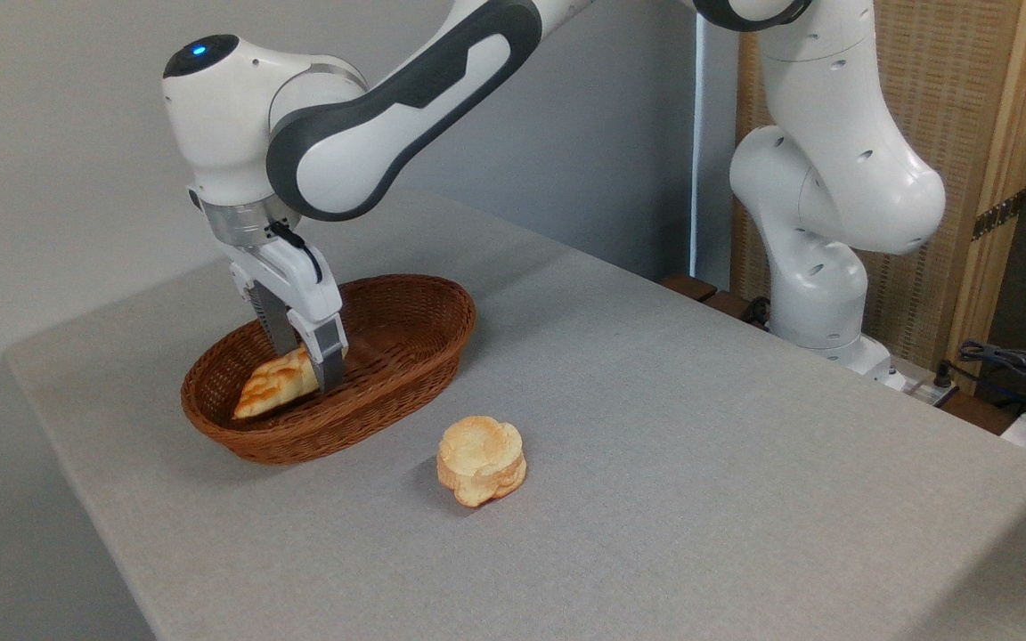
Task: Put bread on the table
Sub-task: 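Close the gripper on the croissant and lift it, then carry the croissant out of the basket and lower it onto the table, then open the gripper and raise it away from the croissant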
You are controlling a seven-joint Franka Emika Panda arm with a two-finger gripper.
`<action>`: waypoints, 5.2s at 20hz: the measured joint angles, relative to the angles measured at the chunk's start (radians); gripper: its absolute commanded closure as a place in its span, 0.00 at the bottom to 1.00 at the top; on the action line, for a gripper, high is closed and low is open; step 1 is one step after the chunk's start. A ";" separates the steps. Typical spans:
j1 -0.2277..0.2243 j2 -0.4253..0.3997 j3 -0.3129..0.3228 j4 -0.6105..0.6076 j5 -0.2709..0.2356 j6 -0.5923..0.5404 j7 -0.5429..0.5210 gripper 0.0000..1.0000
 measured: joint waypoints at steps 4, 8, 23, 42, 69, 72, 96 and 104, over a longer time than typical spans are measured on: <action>-0.006 0.007 0.000 0.001 0.001 0.001 0.000 0.56; -0.006 0.007 0.000 0.002 0.001 0.002 0.000 0.57; -0.007 0.001 0.000 0.012 0.001 0.002 0.000 0.55; 0.000 -0.221 0.128 0.019 -0.016 -0.206 0.153 0.55; 0.004 -0.338 0.439 -0.195 -0.034 -0.367 0.770 0.16; 0.003 -0.338 0.439 -0.196 -0.034 -0.367 0.771 0.14; -0.004 -0.350 0.430 -0.102 -0.036 -0.140 0.565 0.00; -0.004 -0.345 0.440 -0.102 -0.036 -0.123 0.494 0.00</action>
